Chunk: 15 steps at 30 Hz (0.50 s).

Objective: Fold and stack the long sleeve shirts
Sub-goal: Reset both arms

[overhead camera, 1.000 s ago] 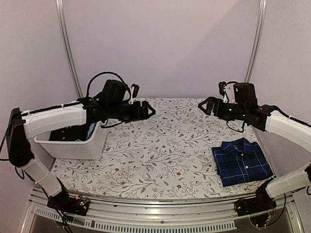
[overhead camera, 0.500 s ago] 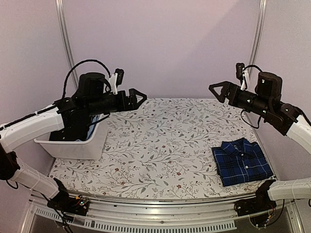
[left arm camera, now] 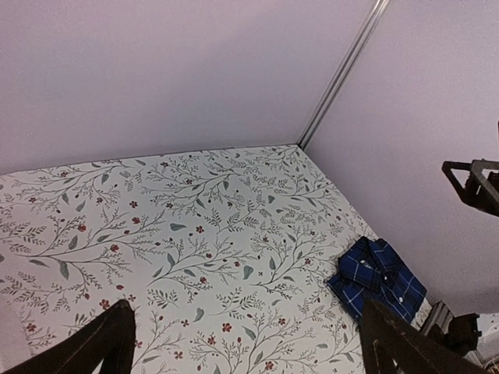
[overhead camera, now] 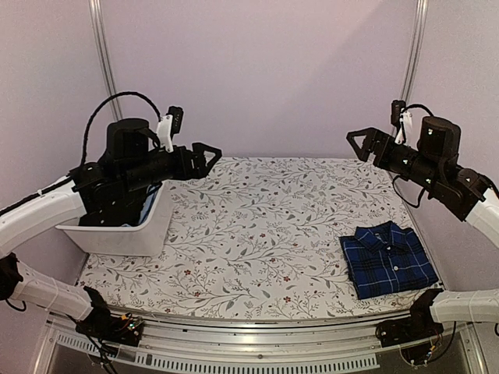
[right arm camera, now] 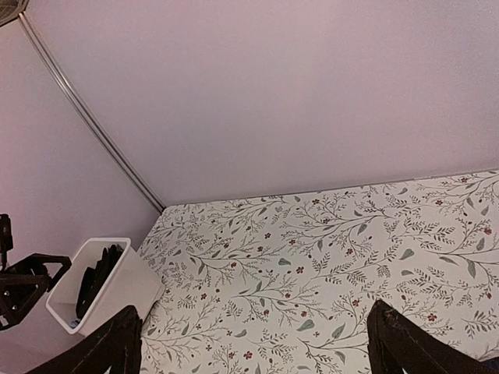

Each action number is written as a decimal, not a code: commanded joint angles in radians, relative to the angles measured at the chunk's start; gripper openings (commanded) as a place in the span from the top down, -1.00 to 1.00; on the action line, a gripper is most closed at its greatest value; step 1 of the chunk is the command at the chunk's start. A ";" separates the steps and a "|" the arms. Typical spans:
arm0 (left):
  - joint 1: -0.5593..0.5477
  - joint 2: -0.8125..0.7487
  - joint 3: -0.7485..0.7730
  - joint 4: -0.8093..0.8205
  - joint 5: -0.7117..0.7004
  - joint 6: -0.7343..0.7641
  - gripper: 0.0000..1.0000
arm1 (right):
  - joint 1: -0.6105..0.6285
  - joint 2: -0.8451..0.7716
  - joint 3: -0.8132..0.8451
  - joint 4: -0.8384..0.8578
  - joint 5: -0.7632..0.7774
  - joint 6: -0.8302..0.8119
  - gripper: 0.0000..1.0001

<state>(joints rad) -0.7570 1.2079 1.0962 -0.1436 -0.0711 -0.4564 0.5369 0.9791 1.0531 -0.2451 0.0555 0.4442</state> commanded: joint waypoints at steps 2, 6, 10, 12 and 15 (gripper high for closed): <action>-0.002 -0.017 -0.027 0.011 -0.036 0.003 -0.99 | 0.006 0.002 -0.005 -0.016 0.060 -0.020 -0.98; -0.003 -0.018 -0.035 0.018 -0.037 -0.013 -0.99 | 0.005 0.012 -0.006 -0.026 0.099 -0.006 -0.98; -0.002 -0.027 -0.036 0.015 -0.057 -0.011 -0.99 | 0.006 0.018 -0.015 -0.031 0.146 0.042 -0.98; -0.002 -0.028 -0.036 0.018 -0.055 -0.008 -0.99 | 0.007 0.022 -0.006 -0.040 0.148 0.058 -0.98; -0.002 -0.027 -0.033 0.019 -0.049 -0.009 -0.99 | 0.005 0.033 0.013 -0.060 0.168 0.060 -0.98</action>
<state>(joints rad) -0.7570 1.2018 1.0664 -0.1421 -0.1123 -0.4644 0.5369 0.9989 1.0500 -0.2775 0.1753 0.4797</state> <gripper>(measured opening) 0.996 0.990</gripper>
